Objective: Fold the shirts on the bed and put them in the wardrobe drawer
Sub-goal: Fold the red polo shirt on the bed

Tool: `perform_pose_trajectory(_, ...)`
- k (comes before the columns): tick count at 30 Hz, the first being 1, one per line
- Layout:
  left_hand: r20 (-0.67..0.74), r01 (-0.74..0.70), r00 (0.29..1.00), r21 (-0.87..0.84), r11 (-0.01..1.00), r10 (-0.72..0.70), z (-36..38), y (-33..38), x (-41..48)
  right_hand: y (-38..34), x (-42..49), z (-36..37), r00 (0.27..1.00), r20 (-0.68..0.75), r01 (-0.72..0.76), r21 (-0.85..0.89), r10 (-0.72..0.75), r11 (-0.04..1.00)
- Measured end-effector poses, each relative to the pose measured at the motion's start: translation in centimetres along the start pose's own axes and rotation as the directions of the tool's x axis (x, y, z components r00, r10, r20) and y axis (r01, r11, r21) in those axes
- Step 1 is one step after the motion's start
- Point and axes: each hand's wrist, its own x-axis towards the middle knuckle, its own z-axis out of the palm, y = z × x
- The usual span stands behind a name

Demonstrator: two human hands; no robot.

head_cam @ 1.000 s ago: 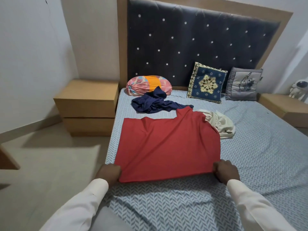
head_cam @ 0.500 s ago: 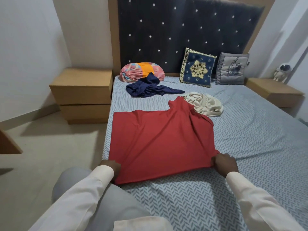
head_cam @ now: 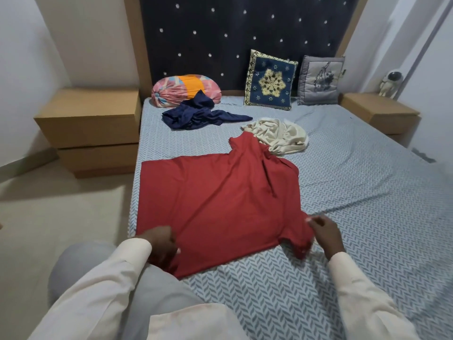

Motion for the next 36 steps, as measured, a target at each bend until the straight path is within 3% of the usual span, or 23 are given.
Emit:
perform_pose_trajectory(1,-0.067,-0.033,0.997,-0.045,0.998,0.030,0.0,0.8,0.8,1.0,0.9,0.1,0.987,-0.144,-0.079,-0.011,0.076,0.997)
perform_pose_trajectory(2,-0.113,-0.072,0.991,-0.071,0.995,0.064,0.0,2.1,1.4,1.7,1.5,0.3,0.965,-0.201,-0.187,-0.069,0.170,0.980)
perform_pose_trajectory(4,-0.148,-0.135,0.981,-0.077,0.988,0.123,1.0,4.8,2.3,3.2,2.6,1.7,0.935,-0.139,-0.350,-0.226,0.325,0.909)
perform_pose_trajectory(6,-0.110,-0.180,0.979,-0.047,0.983,0.174,2.4,7.3,3.0,4.2,3.8,3.5,0.942,-0.010,-0.326,-0.260,0.336,0.909)
perform_pose_trajectory(9,-0.056,-0.186,0.981,-0.018,0.982,0.185,4.3,8.0,4.1,4.3,5.2,5.7,0.952,0.039,-0.291,-0.182,0.302,0.939)
perform_pose_trajectory(10,-0.050,-0.182,0.982,-0.036,0.983,0.180,4.4,7.7,4.4,3.1,4.8,5.7,0.958,0.040,-0.277,-0.134,0.284,0.951)
perform_pose_trajectory(12,-0.064,-0.182,0.982,-0.089,0.979,0.177,4.2,6.5,4.8,0.3,3.7,5.3,0.966,0.096,-0.252,0.130,0.241,0.959)
perform_pose_trajectory(15,-0.103,-0.184,0.980,-0.177,0.967,0.168,4.0,5.0,5.4,-0.9,4.5,3.7,0.944,0.284,-0.294,0.505,0.166,0.811)
perform_pose_trajectory(17,-0.117,-0.196,0.977,-0.166,0.966,0.178,4.1,5.0,5.4,-1.3,4.6,2.3,0.917,0.385,-0.339,0.609,0.106,0.717)
perform_pose_trajectory(19,-0.127,-0.197,0.975,-0.136,0.971,0.180,4.3,5.1,5.7,-2.3,4.0,0.9,0.870,0.486,-0.380,0.558,0.082,0.738)
perform_pose_trajectory(22,-0.184,-0.187,0.966,-0.018,0.982,0.180,4.4,5.3,5.7,-2.6,3.9,-0.8,0.767,0.627,-0.349,0.234,0.134,0.908)
perform_pose_trajectory(25,-0.284,-0.177,0.935,0.142,0.974,0.211,4.2,5.3,5.7,-2.5,4.8,-3.0,0.833,0.522,-0.293,0.130,0.186,0.947)
perform_pose_trajectory(27,-0.261,-0.155,0.945,0.164,0.974,0.195,4.3,5.3,5.7,-1.7,5.1,-5.0,0.905,0.373,-0.270,0.131,0.205,0.954)
perform_pose_trajectory(29,-0.204,-0.135,0.965,0.155,0.979,0.165,4.5,5.3,5.6,0.6,5.5,-6.9,0.951,0.180,-0.257,0.019,0.250,0.966)
perform_pose_trajectory(31,-0.174,-0.120,0.974,0.163,0.979,0.148,4.6,5.3,5.7,3.6,5.5,-8.0,0.950,0.012,-0.309,-0.141,0.314,0.941)
perform_pose_trajectory(34,-0.186,-0.112,0.971,0.185,0.976,0.147,4.4,5.4,5.6,7.1,5.4,-7.7,0.901,-0.039,-0.411,-0.400,0.433,0.819)
perform_pose_trajectory(36,-0.206,-0.113,0.967,0.186,0.976,0.151,4.4,5.4,5.8,7.0,5.0,-6.3,0.871,-0.142,-0.483,-0.423,0.470,0.767)
